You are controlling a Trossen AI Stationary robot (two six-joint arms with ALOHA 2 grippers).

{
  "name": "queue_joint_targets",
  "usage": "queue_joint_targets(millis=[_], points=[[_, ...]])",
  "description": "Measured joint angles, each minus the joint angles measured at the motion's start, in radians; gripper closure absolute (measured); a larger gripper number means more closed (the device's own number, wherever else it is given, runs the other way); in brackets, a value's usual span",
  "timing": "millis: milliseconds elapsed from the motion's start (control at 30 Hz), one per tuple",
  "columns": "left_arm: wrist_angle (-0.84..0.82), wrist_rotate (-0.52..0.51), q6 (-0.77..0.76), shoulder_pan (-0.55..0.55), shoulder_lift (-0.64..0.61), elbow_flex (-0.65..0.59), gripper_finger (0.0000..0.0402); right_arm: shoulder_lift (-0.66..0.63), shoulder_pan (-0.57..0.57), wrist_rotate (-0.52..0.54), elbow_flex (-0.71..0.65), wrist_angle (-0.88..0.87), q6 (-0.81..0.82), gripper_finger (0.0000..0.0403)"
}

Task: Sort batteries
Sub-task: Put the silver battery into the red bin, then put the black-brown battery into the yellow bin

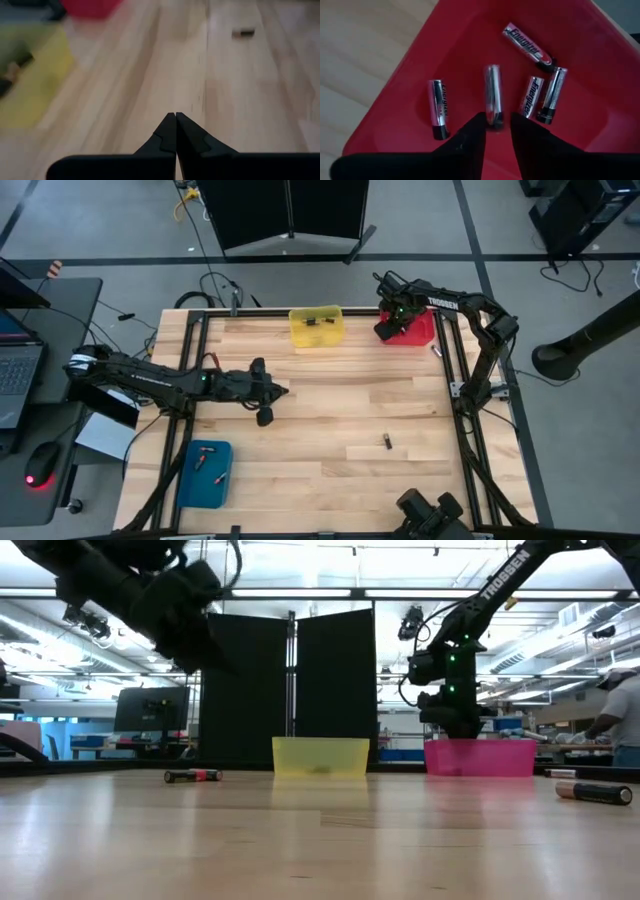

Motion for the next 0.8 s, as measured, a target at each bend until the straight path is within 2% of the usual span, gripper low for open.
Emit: queue_joint_targets(millis=[167,300,400,600,667,800], points=[[-0.115,0.093,0.027,0.089,0.000,0.006,0.0396,0.000,0.021,0.076,0.017,-0.028,-0.027,0.0273],[-0.189,0.248,0.079,0.195,0.000,0.006,0.0396,-0.009,0.037,0.093,0.058,-0.088,-0.062,0.0263],[-0.278,0.352,0.109,0.272,0.016,0.017,0.0396,-0.053,0.069,0.120,0.081,-0.113,-0.081,0.0283],[-0.456,0.374,0.227,0.353,0.077,0.071,0.0396,-0.185,0.156,0.130,0.080,-0.087,-0.106,0.0385],[-0.450,0.404,0.244,0.363,0.111,0.077,0.0396,-0.233,0.194,0.109,0.052,-0.038,-0.111,0.0392],[-0.437,0.435,0.273,0.368,0.203,0.077,0.0396,-0.313,0.269,0.034,-0.023,0.055,-0.095,0.0379]])
